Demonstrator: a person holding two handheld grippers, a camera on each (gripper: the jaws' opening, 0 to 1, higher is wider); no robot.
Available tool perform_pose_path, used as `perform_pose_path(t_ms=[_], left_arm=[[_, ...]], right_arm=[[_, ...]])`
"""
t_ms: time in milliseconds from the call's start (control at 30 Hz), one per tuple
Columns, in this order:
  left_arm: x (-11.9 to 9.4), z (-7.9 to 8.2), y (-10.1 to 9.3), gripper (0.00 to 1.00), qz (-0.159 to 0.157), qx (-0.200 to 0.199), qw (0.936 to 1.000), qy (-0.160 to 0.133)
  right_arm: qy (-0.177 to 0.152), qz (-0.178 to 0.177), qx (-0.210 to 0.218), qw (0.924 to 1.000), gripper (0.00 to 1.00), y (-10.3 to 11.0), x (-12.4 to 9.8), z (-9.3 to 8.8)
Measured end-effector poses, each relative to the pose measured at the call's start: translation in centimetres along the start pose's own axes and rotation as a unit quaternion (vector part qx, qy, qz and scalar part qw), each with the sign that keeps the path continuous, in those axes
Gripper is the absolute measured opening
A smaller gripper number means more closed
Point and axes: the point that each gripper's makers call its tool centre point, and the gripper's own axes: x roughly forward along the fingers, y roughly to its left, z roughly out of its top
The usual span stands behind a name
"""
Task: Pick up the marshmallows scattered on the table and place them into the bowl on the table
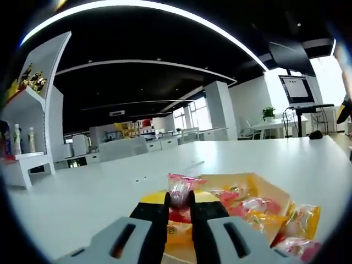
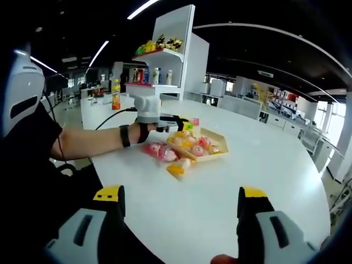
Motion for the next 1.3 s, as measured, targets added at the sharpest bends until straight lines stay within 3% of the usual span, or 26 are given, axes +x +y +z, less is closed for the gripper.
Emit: perform_pose_path(t_ms=[233,1133,1300], left_arm=[[0.26,-0.71,-0.02,0.15,-0.007,-0.015,0.9998,0.010],[0.23,-0.80,-0.28,0.18,-0.009,-0.036,0.9992,0.015],[0.21,-0.65,-0.48,0.23,-0.011,-0.036,0.9992,0.013]], right_arm=[[0.001,0.004,-0.001,1.0000,0.81,0.14,0.02,-0.14],[0.001,0.002,-0.005,1.0000,0.81,0.06,0.02,0.28],[0.000,-0.003,-0.003,1.0000,0.81,-0.30,-0.12,0.33]])
